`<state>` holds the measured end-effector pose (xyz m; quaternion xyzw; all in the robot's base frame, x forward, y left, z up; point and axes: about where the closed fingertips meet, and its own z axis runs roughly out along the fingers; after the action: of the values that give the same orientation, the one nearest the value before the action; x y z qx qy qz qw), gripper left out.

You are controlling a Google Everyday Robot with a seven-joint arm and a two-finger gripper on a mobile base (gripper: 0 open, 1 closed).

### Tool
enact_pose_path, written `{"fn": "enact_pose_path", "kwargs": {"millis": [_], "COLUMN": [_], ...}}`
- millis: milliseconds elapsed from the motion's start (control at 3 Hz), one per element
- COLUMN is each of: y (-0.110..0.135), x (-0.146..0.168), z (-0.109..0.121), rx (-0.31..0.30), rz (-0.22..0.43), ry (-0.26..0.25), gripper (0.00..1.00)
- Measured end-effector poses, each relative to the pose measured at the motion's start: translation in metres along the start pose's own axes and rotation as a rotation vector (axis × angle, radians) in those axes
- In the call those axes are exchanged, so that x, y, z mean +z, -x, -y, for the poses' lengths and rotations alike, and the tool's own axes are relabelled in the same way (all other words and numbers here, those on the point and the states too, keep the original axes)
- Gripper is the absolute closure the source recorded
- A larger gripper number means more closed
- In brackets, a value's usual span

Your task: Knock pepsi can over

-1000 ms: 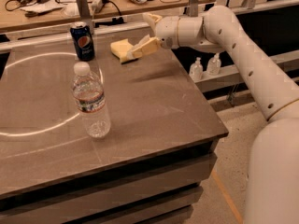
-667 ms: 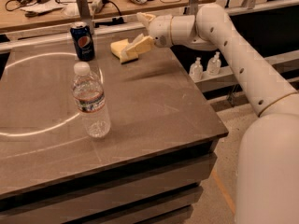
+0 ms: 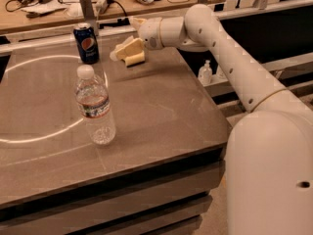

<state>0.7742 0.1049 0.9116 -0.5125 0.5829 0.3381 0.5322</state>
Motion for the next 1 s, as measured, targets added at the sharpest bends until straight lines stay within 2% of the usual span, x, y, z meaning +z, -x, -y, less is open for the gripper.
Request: {"fn": "enact_pose_path", "kwargs": {"millis": [1000], "y": [-0.008], "x": [0.08], "z": [0.008], "rx": [0.016], "rz": [0.005], "ry": [0.075], "gripper": [0.0]}}
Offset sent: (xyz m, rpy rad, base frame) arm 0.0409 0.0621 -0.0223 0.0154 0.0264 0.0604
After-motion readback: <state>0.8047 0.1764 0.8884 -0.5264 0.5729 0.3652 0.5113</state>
